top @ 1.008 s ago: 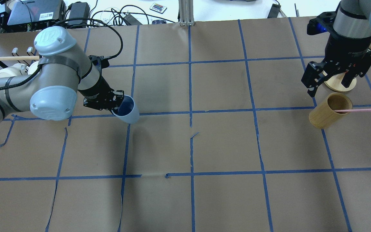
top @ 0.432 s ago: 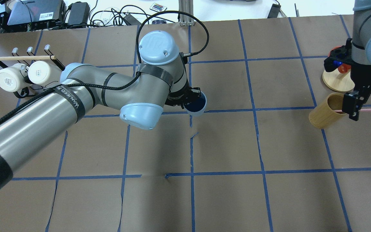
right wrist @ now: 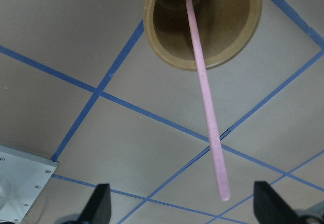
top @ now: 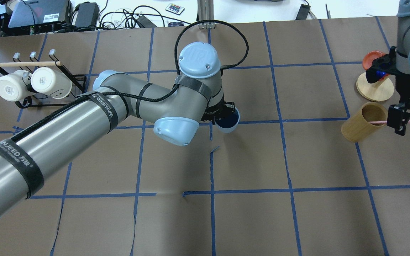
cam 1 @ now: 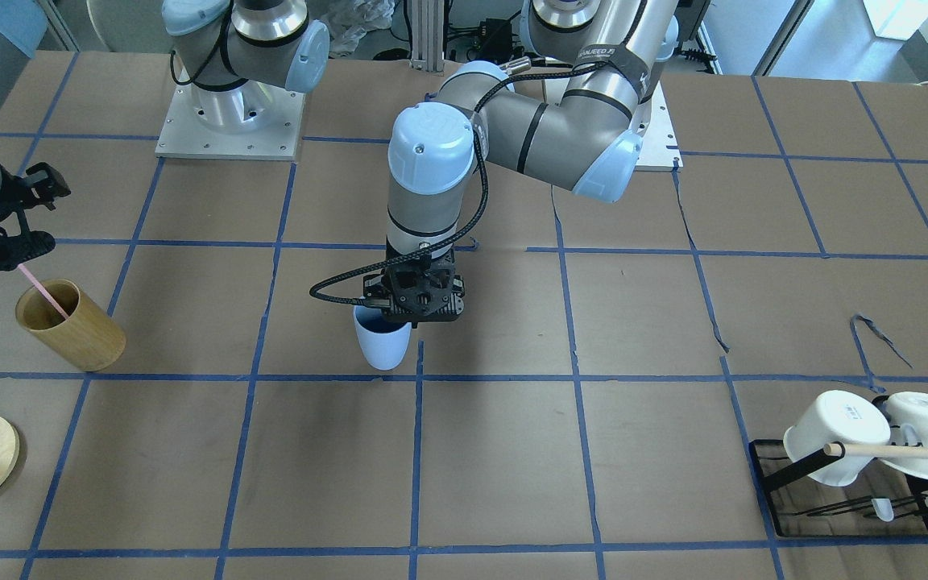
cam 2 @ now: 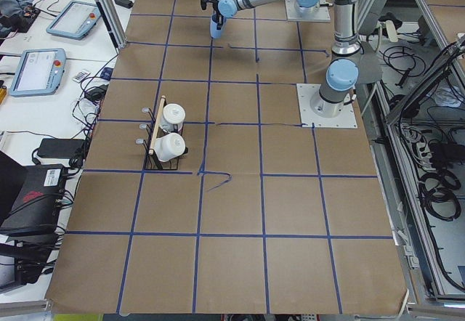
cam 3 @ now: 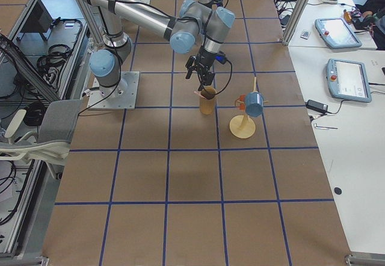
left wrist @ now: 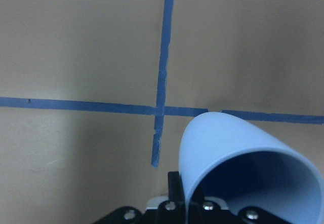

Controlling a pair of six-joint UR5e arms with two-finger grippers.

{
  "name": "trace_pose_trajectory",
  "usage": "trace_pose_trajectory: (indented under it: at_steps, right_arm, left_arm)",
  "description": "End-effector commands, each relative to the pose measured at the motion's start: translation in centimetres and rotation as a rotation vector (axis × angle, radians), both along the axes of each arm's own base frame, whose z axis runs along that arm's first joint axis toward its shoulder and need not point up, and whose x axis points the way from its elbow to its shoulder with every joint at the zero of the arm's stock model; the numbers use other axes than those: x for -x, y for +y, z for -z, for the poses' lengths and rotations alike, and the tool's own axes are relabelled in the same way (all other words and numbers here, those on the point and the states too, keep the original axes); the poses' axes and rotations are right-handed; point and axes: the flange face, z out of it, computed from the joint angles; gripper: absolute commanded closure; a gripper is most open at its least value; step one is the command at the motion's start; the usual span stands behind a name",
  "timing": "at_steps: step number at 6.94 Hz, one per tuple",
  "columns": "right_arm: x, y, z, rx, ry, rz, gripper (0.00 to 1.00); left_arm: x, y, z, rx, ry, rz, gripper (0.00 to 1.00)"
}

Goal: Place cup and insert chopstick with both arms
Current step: 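Lower the blue cup with left gripper while right gripper lifts chopstick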

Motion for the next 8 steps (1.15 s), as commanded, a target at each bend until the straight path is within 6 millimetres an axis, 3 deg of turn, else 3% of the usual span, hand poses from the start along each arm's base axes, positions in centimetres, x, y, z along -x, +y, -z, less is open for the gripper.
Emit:
trace_pose_trajectory:
  at_steps: [1, 3, 4, 5, 6, 8]
  right_arm:
    - [2.9, 0.7, 1.8, -0.025, -0.017, 0.059, 0.16]
    - [2.7, 1.3, 2.9, -0.044, -0.030, 0.067, 0.33]
    - [2.7, 1.2, 2.7, -0.041, -0.030, 0.067, 0.42]
    - [2.6, 1.1, 2.6, -0.030, -0.040, 0.072, 0.42]
    - [2.7, 0.8, 2.2, -0.017, -0.040, 0.074, 0.45]
    - [2.9, 0.3, 1.4, 0.004, -0.032, 0.072, 0.49]
  left_arm:
    - [0.8, -0.2, 1.2, -0.009, 0.011, -0.016, 1.00]
    - [1.1, -0.2, 1.4, -0.009, 0.009, -0.007, 1.00]
    - [1.2, -0.8, -0.9, 0.039, 0.019, 0.014, 1.00]
    - [0.3, -1.8, -3.2, 0.056, 0.017, 0.044, 1.00]
    - [-0.8, -1.7, -2.6, 0.031, -0.002, 0.050, 1.00]
    - [-6.5, -2.6, -0.1, -0.002, -0.098, 0.079, 1.00]
